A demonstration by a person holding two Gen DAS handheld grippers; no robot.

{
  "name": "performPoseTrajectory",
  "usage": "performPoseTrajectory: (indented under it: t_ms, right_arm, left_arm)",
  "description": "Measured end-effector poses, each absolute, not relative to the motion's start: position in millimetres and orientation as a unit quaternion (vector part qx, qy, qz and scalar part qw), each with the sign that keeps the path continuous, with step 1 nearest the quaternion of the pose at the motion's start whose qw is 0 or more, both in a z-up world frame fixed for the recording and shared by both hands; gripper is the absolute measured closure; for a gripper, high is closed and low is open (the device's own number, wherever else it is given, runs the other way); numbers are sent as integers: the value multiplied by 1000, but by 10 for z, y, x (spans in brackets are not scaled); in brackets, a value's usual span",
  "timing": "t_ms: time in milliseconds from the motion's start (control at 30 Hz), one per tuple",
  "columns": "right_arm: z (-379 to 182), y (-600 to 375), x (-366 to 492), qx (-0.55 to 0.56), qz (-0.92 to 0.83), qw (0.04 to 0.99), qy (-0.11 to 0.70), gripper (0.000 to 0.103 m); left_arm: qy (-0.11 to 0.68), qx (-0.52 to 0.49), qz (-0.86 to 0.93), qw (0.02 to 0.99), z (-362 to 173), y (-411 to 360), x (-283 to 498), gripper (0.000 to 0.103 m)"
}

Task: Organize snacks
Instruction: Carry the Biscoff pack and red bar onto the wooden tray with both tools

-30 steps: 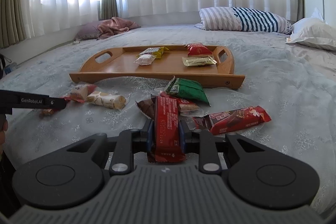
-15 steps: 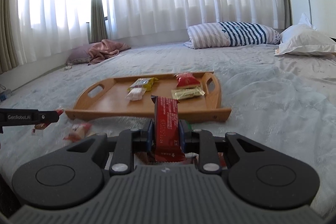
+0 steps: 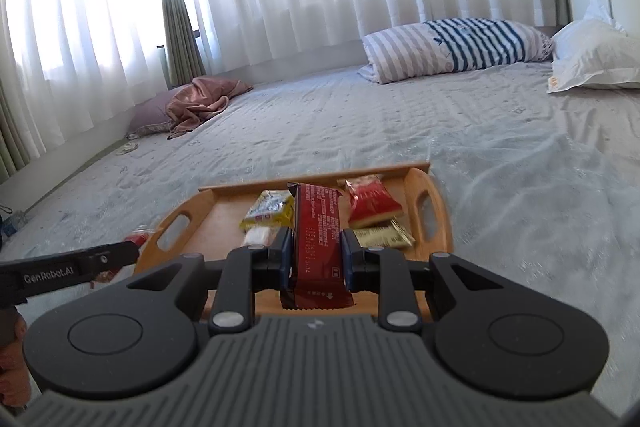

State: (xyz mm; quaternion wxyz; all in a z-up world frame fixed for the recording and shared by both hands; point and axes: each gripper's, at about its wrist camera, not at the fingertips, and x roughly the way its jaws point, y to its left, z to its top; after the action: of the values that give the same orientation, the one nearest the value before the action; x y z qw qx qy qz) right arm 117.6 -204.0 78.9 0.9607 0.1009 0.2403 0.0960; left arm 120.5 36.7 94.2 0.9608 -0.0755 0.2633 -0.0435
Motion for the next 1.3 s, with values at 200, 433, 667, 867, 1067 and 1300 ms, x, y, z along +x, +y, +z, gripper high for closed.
performPoseTrajectory:
  t_ms: [200, 433, 667, 867, 1067, 1300]
  right_arm:
    - [764, -1901, 1882, 96, 95, 947, 293, 74]
    - [573, -1749, 2573, 91, 87, 928, 351, 74]
    - [377, -1621, 2980, 90, 63, 916, 387, 74]
    - [294, -1508, 3112, 72, 53, 916, 390, 74]
    - [194, -1442, 3187, 58, 47, 917, 392, 74]
    - [132, -1413, 3209, 59, 44, 917, 391, 74]
  left_arm:
    - [282, -88, -51, 954, 996, 433, 1882, 72]
    - [310, -46, -48, 948, 882, 361, 2703, 72]
    - [335, -34, -31, 941, 568, 323, 3183, 72]
    - [345, -39, -24, 938, 367, 332, 3406, 72]
    - [352, -40, -16, 935, 229, 325, 3528, 72]
    - [354, -35, -14, 934, 130, 306, 3595, 72]
